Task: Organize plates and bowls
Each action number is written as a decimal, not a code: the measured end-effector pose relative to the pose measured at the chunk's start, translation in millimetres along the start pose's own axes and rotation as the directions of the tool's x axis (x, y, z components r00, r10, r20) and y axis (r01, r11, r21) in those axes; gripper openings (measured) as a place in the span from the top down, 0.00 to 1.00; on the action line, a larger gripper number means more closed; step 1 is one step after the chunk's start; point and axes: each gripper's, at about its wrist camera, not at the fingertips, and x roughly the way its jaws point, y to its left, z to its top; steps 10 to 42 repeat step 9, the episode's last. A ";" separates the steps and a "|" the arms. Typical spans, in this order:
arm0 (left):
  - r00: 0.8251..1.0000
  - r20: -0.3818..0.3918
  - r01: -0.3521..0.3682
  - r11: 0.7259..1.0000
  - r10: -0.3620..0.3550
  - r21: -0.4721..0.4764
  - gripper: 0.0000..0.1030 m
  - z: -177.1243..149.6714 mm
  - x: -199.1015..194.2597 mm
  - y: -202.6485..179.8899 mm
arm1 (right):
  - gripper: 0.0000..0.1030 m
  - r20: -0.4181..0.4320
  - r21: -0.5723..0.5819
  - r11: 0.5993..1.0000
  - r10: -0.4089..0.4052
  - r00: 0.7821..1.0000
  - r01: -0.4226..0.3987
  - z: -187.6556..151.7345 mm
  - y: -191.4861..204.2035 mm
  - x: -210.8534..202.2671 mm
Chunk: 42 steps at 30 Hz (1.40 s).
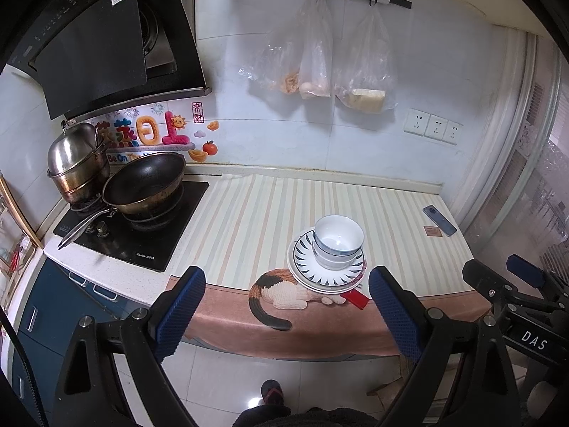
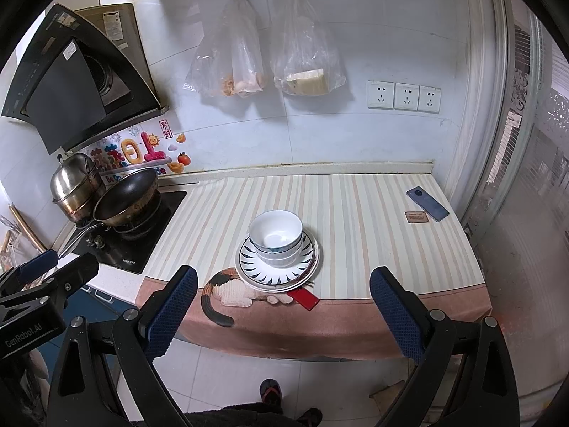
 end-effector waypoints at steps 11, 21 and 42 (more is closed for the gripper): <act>1.000 0.001 -0.003 1.000 0.003 -0.001 0.08 -1.2 2.4 1.9 | 0.03 0.001 0.003 1.000 -0.001 1.000 0.001 -0.6 1.9 -1.1; 1.000 0.001 -0.003 1.000 0.003 -0.001 0.08 -1.2 2.4 1.9 | 0.03 0.001 0.003 1.000 -0.001 1.000 0.001 -0.6 1.9 -1.1; 1.000 0.001 -0.003 1.000 0.003 -0.001 0.08 -1.2 2.4 1.9 | 0.03 0.001 0.003 1.000 -0.001 1.000 0.001 -0.6 1.9 -1.1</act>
